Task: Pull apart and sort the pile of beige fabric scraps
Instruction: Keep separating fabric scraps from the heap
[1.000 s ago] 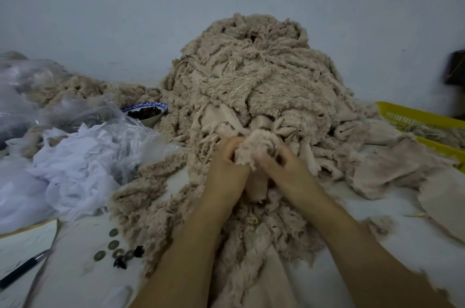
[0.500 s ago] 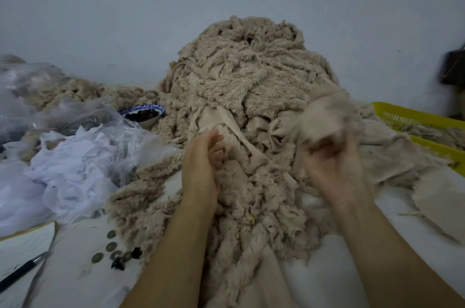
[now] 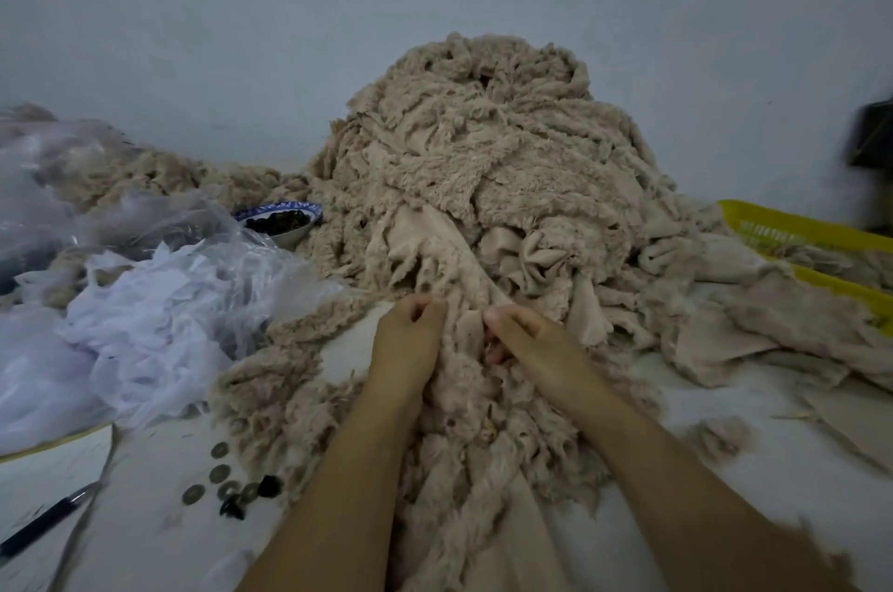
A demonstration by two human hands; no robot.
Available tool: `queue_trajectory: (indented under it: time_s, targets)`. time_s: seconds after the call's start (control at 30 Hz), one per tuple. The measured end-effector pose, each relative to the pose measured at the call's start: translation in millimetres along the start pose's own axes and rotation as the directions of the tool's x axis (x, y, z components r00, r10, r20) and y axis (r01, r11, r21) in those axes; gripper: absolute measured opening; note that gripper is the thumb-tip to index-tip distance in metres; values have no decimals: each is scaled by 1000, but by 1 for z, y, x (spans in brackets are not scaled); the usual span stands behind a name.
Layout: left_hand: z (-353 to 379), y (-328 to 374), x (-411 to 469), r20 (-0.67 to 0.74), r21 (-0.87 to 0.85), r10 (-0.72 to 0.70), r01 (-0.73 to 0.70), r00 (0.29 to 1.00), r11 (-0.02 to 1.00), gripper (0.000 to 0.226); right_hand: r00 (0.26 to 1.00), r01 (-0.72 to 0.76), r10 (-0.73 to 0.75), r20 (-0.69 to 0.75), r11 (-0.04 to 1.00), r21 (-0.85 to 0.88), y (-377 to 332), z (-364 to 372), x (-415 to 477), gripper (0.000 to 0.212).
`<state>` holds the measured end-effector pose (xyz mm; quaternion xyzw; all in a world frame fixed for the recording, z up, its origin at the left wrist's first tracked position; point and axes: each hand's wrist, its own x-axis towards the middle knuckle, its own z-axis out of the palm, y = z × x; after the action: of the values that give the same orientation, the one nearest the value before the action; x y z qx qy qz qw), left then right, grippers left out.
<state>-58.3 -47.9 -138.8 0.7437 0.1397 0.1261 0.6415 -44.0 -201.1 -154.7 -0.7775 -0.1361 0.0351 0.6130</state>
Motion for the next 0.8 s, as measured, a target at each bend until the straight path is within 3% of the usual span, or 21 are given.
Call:
queue_trajectory:
  time_s: [0.13,0.2,0.3,0.37,0.43,0.5,0.57,0.67,0.8]
  targets:
    - [10,4,-12,288,-87,135,-114,948,990,25,998,-61,59,27,996,65,-6,2,1,48]
    - [12,5,-16,350,-102,172,-146,921,984,24,997,-65,60,47,991,113,-4,0,4,61]
    - [16,5,-20,350,-185,215,-158,912,970,29,998,-69,69,7,984,165,-2,-5,10,47]
    - [18,5,-20,242,-178,257,-218,936,960,31,997,-55,60,-39,990,131,0,-7,12,28]
    - [16,6,-17,46,-183,286,-273,957,944,32,997,-34,35,-62,999,26,-2,-8,10,35]
    - [9,8,-10,-158,-245,207,-241,966,939,34,986,-46,46,-161,999,3,-4,-15,10,37]
    - [-2,8,-2,-294,-384,51,-167,954,908,34,931,-75,128,-342,984,162,-6,-26,10,33]
    - [-14,6,9,-343,-626,-131,-123,930,770,28,864,-62,196,-465,956,287,-7,-32,9,40]
    - [-22,4,16,-451,-670,-226,-160,864,725,24,830,-4,176,-530,951,309,-9,-29,9,34]
